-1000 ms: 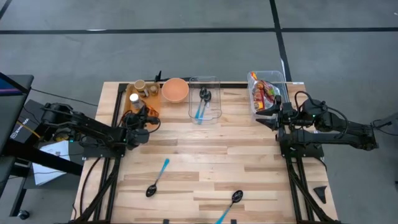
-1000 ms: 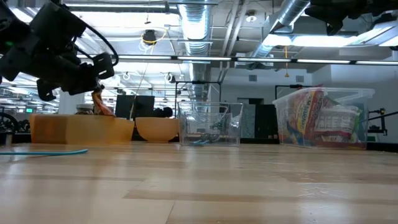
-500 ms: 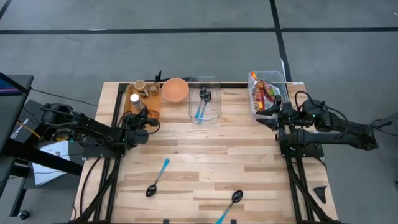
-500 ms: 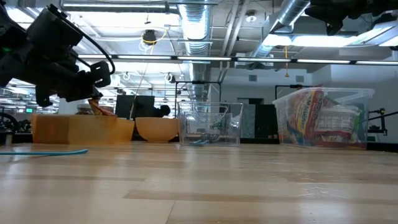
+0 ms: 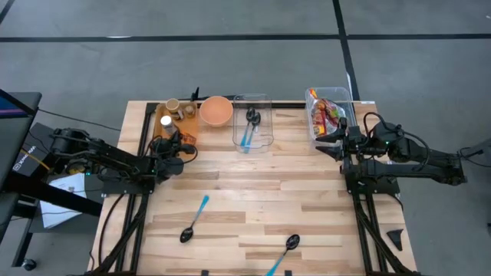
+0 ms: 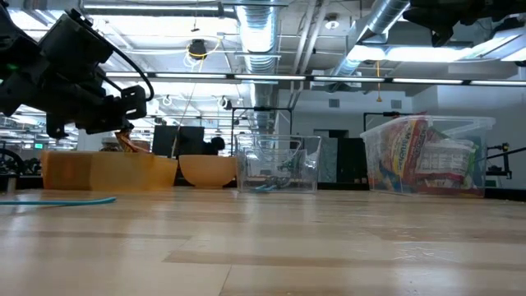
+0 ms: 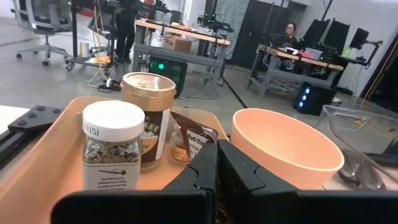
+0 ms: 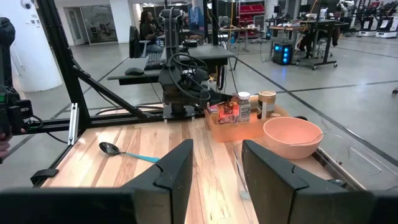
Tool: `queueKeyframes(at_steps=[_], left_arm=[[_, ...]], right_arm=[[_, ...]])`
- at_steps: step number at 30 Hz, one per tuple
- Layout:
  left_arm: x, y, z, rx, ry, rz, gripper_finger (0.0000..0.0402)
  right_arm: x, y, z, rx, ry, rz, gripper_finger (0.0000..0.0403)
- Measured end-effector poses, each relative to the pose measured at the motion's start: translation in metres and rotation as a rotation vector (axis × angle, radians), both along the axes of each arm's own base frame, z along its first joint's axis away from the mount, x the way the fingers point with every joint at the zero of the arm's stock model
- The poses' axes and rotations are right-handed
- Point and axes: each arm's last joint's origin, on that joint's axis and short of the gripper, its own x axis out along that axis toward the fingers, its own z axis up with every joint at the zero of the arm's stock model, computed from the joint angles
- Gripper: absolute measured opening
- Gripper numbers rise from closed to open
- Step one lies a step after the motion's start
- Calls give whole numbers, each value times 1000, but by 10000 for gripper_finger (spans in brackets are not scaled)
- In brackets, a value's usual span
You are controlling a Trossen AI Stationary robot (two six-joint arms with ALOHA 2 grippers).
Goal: Pick & Place Food Item
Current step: Put the orange seasoning pack into the orange bin
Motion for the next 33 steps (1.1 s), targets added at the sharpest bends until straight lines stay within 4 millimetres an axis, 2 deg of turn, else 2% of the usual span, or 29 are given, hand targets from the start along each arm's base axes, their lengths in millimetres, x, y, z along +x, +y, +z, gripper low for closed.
queueKeyframes(at_steps=[14, 33], left_arm=[[-1, 0, 2, 14, 26, 10, 0], [2, -2, 1, -27, 52, -76, 0]], right_arm=[[0, 0, -1, 2, 5, 0, 134], [0, 0, -1, 4, 13, -1, 134]])
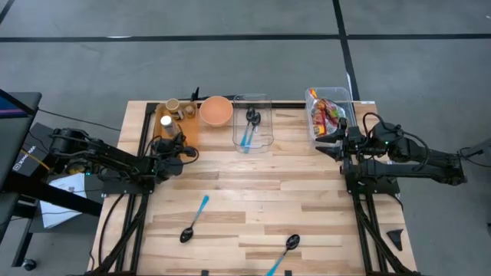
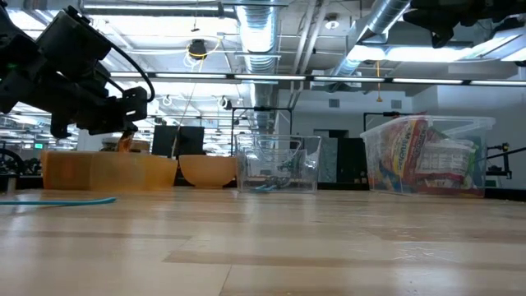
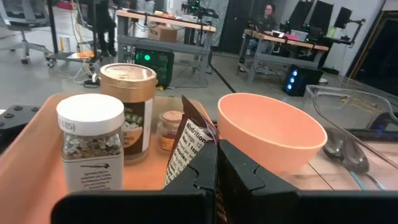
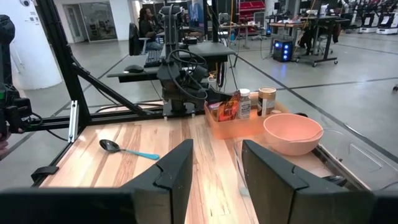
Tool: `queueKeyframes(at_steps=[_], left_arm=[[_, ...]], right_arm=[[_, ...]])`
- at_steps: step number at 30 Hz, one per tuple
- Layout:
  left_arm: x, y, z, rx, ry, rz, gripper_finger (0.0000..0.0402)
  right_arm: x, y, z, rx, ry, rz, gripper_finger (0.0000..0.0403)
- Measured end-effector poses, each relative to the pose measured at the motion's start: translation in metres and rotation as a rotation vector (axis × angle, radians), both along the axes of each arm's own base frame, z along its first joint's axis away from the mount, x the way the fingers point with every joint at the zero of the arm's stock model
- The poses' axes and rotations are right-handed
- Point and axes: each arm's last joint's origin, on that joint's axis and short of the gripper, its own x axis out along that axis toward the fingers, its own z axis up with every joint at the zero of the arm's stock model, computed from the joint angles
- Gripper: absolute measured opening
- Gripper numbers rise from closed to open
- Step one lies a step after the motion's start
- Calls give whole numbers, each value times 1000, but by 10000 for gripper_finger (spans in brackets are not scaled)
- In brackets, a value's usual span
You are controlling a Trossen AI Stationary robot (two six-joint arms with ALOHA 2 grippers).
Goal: Pick & Place Food Item
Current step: Put the orange seasoning pack into the orange bin
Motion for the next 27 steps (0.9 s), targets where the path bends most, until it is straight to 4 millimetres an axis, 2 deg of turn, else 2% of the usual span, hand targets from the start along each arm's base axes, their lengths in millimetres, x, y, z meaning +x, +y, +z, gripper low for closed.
queueKeyframes(at_steps=[20, 27], left_arm=[[-1, 3, -6, -60, 44, -48, 1], [-2, 4, -6, -54, 41, -39, 31]], right_arm=[[0, 0, 0, 8, 1, 0, 134], [0, 0, 0, 8, 1, -1, 134]])
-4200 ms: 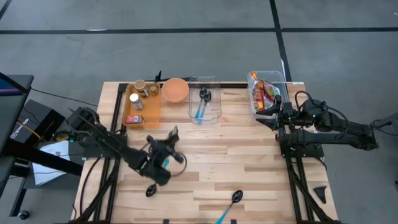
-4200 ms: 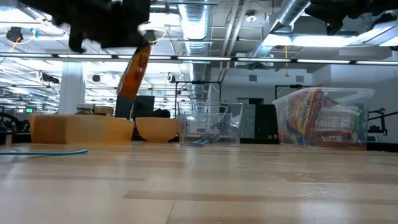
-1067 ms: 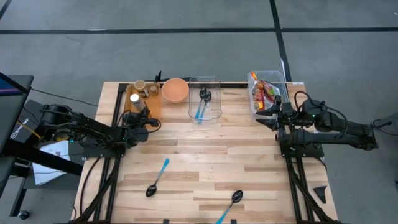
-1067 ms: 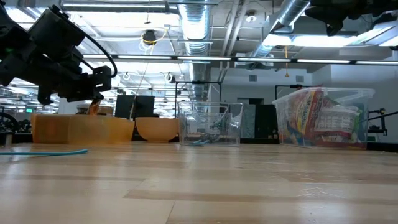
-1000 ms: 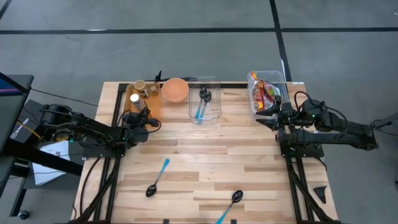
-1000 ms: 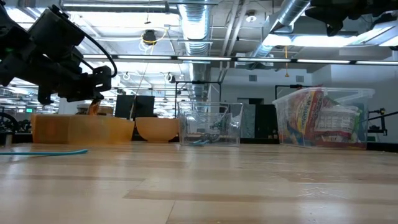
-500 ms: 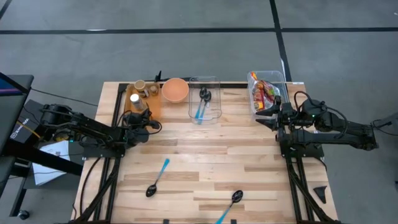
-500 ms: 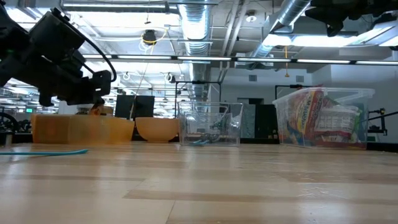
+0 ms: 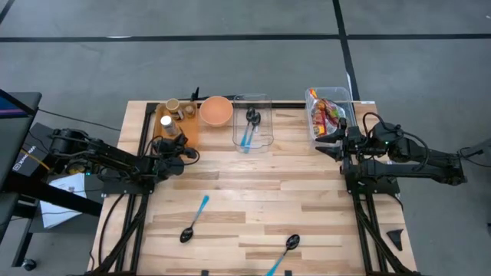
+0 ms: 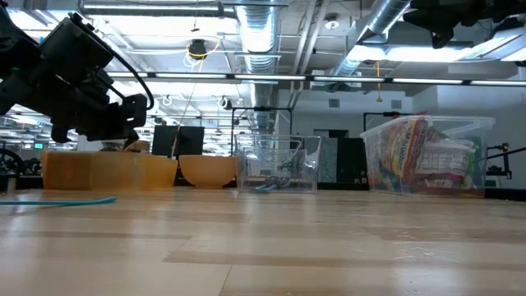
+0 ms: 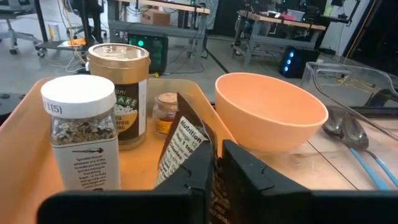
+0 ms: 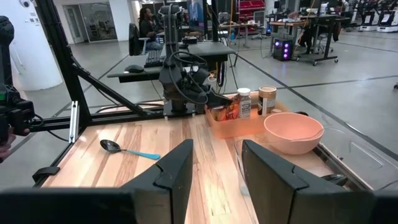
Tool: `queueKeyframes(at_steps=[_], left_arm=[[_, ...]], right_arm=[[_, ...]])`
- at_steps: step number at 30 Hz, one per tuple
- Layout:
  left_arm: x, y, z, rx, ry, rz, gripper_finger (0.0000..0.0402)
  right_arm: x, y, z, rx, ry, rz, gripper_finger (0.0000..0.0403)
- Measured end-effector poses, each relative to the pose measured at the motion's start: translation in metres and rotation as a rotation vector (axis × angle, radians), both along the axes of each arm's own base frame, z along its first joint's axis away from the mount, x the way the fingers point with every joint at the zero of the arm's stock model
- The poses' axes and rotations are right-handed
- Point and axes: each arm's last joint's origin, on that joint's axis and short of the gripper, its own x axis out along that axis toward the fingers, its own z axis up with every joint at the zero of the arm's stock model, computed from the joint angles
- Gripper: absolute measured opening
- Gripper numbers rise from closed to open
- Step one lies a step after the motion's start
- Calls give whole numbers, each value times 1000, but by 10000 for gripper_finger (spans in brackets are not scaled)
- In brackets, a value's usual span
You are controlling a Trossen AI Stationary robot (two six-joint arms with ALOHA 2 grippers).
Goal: Pick & Place Food Item
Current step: Put the orange seasoning pack into the orange bin, then adjust the orange bin on the table
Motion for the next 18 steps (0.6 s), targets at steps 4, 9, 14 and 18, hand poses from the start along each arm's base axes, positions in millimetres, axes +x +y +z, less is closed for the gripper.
queueKeyframes(at_steps=[4, 9, 14, 18], left_arm=[[0, 0, 0, 10, -1, 11, 63], [-1, -2, 2, 50, -3, 43, 112], [-2, -7, 4, 98, -21, 71, 162], [0, -12, 7, 120, -15, 61, 188]], right_arm=[[0, 0, 0, 0, 0, 0, 134], [0, 0, 0, 0, 0, 1, 134], [0, 0, 0, 0, 0, 1, 134], [0, 0, 0, 0, 0, 1, 134]])
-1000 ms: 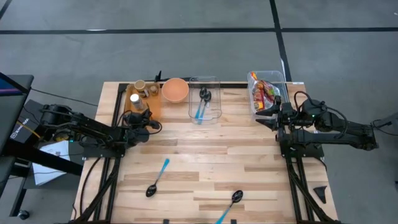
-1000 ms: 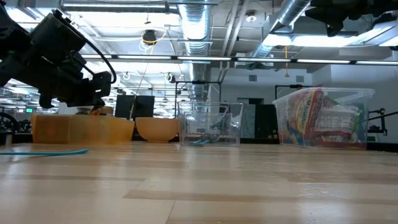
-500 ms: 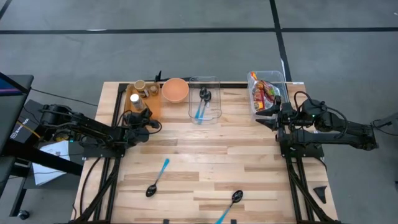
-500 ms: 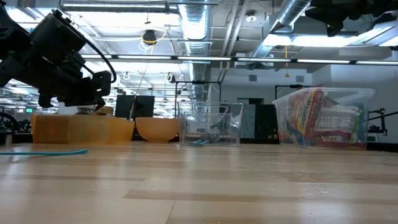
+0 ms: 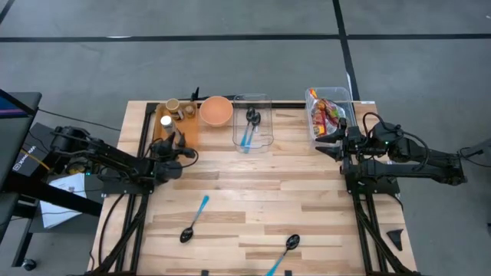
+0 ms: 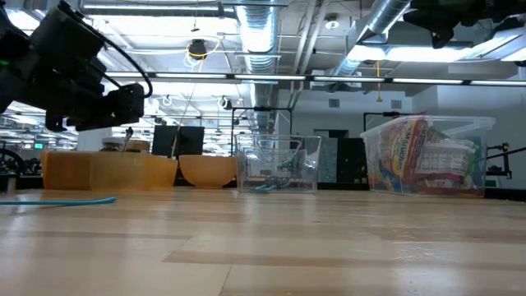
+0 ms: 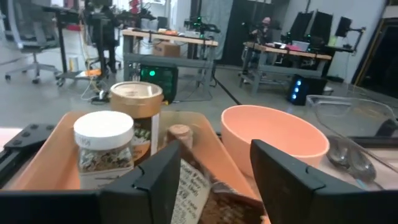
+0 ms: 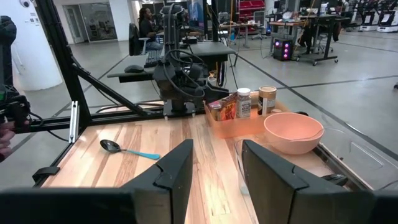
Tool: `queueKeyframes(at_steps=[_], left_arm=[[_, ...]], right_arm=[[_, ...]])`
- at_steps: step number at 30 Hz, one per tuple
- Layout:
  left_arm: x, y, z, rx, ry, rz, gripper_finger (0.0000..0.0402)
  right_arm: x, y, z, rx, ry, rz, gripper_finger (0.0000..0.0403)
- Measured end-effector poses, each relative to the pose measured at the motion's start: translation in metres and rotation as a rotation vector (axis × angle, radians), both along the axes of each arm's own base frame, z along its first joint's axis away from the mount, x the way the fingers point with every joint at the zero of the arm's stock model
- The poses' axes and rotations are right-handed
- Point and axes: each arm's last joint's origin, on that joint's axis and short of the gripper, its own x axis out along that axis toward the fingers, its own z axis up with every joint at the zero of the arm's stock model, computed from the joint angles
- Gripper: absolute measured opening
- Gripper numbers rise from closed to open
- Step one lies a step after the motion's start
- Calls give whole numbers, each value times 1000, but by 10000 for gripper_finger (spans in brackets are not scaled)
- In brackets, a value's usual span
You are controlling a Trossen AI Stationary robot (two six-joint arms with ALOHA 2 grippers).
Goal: Pick & Place Food Item
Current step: Adjust the orange bin on the table
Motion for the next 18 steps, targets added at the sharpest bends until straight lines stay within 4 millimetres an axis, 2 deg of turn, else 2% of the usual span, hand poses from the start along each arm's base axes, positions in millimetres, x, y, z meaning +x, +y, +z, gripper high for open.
queueKeyframes(at_steps=[5, 10, 12, 15, 18], left_arm=[[5, -4, 9, 13, 20, -25, 192], [10, -8, 19, 25, 74, -93, 172], [14, -9, 23, 26, 113, -184, 162], [20, -12, 24, 21, 165, -414, 140], [23, -13, 20, -19, 162, -556, 101]], right_arm=[[0, 0, 0, 0, 0, 0, 134], [0, 0, 0, 0, 0, 0, 134], [0, 0, 0, 0, 0, 0, 134], [0, 0, 0, 0, 0, 0, 134], [0, 0, 0, 0, 0, 0, 134]])
